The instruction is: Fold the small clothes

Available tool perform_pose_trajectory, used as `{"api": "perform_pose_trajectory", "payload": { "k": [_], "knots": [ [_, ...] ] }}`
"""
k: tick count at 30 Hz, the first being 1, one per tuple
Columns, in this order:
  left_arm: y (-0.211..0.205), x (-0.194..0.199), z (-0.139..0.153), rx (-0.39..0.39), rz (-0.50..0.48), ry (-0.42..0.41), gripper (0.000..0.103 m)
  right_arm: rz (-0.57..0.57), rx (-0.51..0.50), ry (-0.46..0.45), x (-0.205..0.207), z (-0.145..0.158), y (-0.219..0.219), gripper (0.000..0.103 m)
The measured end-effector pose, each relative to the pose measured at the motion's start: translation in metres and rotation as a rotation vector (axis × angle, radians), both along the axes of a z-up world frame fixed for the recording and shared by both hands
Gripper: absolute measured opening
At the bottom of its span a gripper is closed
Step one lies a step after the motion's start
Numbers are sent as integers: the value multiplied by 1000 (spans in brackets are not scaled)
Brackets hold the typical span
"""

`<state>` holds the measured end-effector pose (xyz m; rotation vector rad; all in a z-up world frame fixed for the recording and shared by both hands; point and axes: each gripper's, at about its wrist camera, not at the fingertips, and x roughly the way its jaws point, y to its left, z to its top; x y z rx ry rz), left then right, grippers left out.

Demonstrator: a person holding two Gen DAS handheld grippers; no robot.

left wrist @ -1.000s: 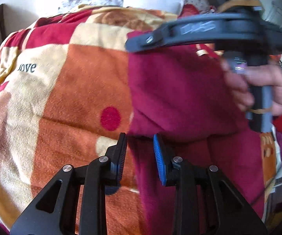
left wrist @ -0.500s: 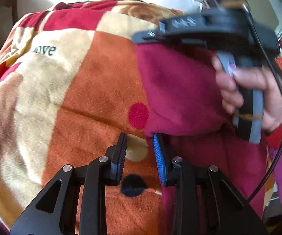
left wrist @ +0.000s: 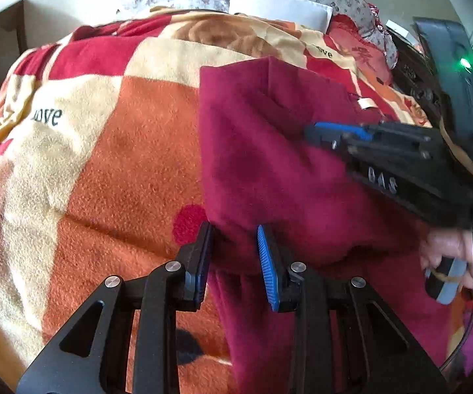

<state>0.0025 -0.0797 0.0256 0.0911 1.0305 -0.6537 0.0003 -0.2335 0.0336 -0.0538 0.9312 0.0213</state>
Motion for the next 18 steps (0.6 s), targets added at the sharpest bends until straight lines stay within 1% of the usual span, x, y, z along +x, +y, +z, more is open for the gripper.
{"api": "perform_pose_trajectory", "payload": {
  "k": [2,3,4,7,9,11,13,14,15,16,18],
  "knots": [
    [2,-2,1,8,0,1,28,-28,40,-21,-5,5,-9,7],
    [3,-1,2,11,-3,2,28,-42,40,-30,-11,10,-11,7],
    [4,-2,4,12,-3,3,28,-42,44,-38,-18,15,-13,7],
    [3,-3,10,-4,-1,5,28,-12,110,-40,-53,26,-17,8],
    [-1,-8,14,-22,-4,-13,28,-14,107,-21,-79,24,-21,8],
    [-1,-15,17,-28,-11,-21,28,-49,91,13,-102,13,-31,9],
    [-12,-18,12,2,-25,-17,28,-97,79,55,-111,-2,-41,13],
    [-17,-19,8,23,-33,-16,28,-121,95,83,-114,-11,-47,13],
    [-21,-21,7,42,-33,-24,28,-131,144,71,-119,-13,-54,13],
    [-23,-22,9,51,-31,-34,28,-151,183,55,-125,-8,-59,13],
    [-25,-28,18,36,-36,-47,28,-187,198,25,-139,6,-68,15]
  ]
}}
